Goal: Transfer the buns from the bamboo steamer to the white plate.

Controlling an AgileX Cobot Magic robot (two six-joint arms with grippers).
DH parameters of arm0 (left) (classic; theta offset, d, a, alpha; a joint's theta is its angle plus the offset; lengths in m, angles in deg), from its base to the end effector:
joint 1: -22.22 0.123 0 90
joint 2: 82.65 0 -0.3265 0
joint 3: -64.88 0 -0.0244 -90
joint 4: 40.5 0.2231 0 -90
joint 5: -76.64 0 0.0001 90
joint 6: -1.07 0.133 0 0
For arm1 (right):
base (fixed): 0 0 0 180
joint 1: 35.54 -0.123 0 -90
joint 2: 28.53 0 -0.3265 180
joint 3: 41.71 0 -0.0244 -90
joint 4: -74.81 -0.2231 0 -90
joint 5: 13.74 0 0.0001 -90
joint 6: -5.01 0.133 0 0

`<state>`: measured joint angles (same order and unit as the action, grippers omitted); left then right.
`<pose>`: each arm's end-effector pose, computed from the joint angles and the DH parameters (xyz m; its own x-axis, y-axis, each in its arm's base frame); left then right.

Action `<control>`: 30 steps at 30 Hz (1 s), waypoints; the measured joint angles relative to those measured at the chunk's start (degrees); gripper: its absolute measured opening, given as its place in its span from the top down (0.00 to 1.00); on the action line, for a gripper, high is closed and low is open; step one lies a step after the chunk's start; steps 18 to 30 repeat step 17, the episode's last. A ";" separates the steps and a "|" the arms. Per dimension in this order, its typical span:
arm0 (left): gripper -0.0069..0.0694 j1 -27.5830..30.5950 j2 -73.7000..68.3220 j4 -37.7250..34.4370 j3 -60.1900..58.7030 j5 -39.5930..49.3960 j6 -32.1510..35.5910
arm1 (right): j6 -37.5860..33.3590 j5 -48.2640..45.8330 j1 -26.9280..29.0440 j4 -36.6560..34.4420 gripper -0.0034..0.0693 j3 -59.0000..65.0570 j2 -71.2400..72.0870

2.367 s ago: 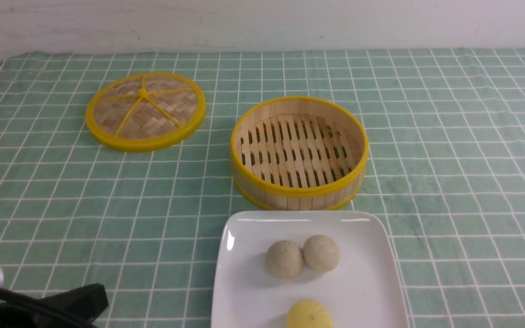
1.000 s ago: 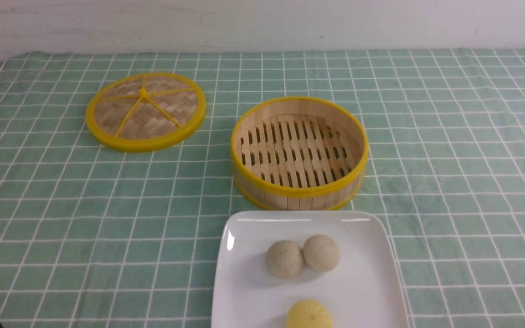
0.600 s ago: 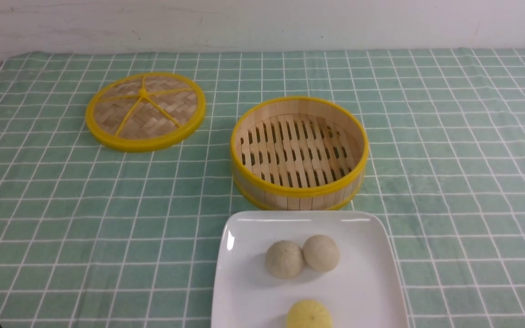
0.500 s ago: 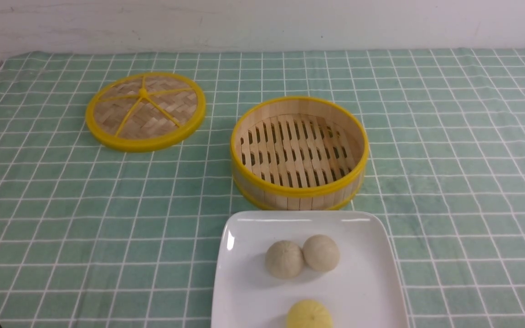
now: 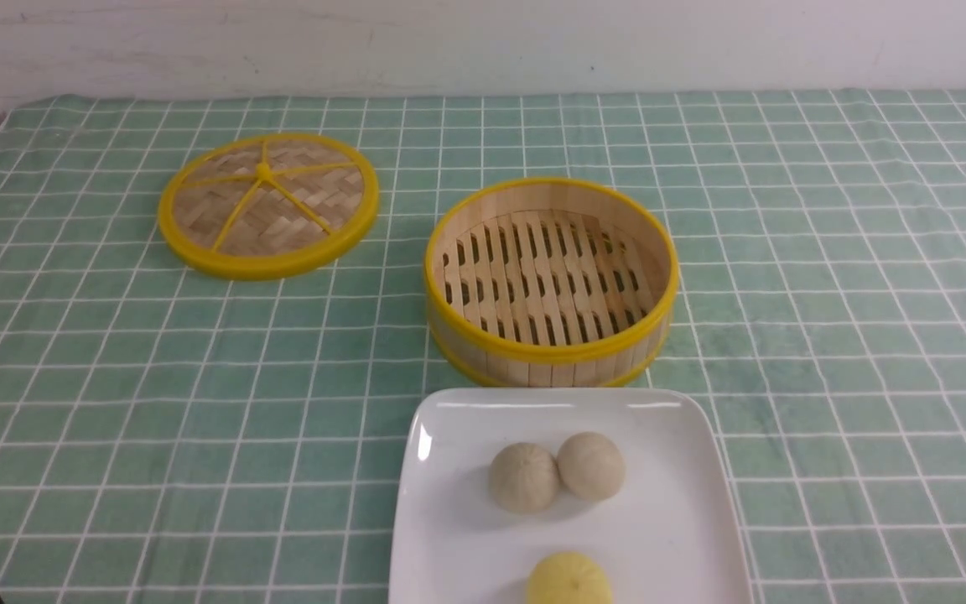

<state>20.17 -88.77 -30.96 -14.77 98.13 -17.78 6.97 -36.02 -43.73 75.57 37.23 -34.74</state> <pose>0.0233 0.0073 0.1597 -0.2837 -0.1626 -0.9450 -0.0725 0.9863 -0.1480 0.0224 0.0025 0.1616 -0.2994 -0.0209 -0.9539 -0.1312 0.9912 0.0194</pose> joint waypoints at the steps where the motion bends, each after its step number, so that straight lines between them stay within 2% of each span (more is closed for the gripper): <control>1: 0.83 0.00 0.00 0.00 0.00 0.00 -0.12 | 0.00 0.00 0.00 0.00 0.62 0.00 0.00; 30: 0.82 0.00 0.00 0.14 0.00 0.00 -0.12 | 0.00 0.00 0.00 0.00 0.62 0.00 0.00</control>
